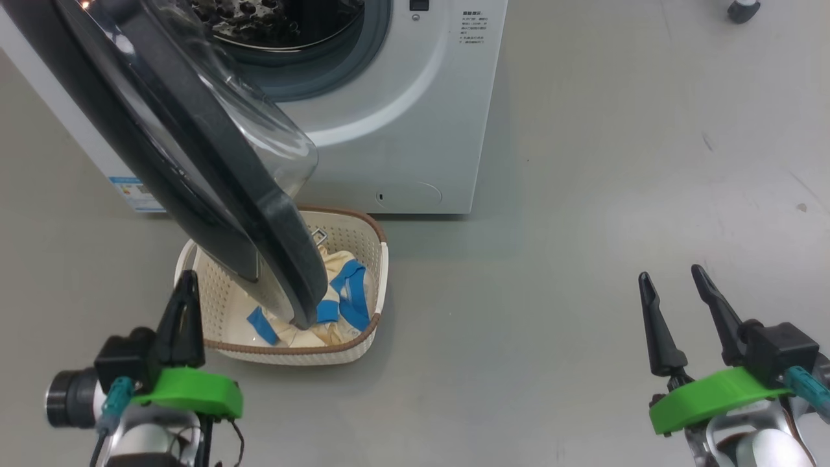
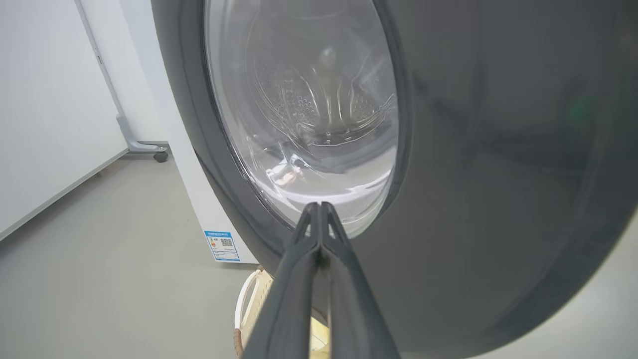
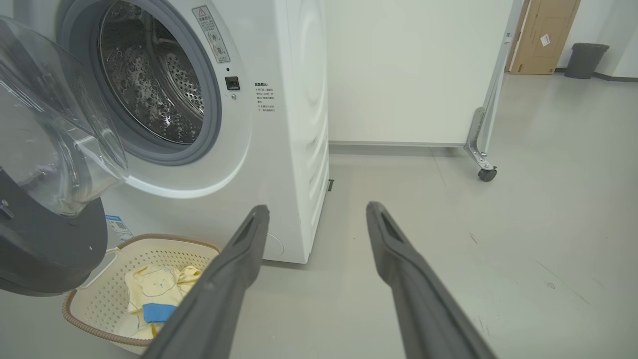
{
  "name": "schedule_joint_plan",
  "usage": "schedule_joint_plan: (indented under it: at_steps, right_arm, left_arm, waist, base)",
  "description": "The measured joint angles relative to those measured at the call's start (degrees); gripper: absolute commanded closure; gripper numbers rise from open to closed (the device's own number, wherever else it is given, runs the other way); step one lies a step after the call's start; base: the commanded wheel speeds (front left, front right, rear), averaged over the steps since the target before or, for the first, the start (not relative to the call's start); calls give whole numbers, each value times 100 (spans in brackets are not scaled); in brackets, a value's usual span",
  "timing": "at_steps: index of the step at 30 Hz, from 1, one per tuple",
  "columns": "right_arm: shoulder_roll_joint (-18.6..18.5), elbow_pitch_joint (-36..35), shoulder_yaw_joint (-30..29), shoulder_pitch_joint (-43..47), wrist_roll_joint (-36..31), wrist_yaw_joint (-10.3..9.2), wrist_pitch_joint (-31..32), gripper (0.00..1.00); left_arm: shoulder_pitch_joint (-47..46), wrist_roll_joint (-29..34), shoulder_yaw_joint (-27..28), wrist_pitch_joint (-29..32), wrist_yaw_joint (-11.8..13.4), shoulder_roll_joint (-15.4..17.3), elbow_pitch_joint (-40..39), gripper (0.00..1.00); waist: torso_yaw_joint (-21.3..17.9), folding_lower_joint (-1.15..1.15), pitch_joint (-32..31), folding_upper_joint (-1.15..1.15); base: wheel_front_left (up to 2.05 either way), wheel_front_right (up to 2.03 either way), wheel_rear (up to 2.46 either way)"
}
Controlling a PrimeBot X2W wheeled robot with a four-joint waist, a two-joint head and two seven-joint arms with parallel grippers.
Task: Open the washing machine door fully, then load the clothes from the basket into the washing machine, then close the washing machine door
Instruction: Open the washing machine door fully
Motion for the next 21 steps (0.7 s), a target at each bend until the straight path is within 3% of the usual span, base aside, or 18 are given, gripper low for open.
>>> schedule_joint_plan:
  at_steps: [8,12,17,21]
  right_arm:
    - [0,16,-46,-4,23,0,-1,0]
    - [0,34,-64,-3,35,0,-2,0]
    - [1,56,-122,-3,35,0,-2,0]
    - [1,79,-113,-2,35,0,-1,0]
  left_arm:
    - [-483,223,335,193,480,347,-1042,100]
    - [-665,309,368,356,579,434,-1649,100]
    - [-962,436,258,619,601,461,-2598,100]
    - [-1282,438,-120,847,476,404,-3126,100]
  waist:
    - [41,0,-19,0]
    - [46,0,-40,0]
    - [88,0,-67,0]
    - [90,0,-86,0]
  base:
    - [0,0,0]
    - [0,0,0]
    - [0,0,0]
    - [0,0,0]
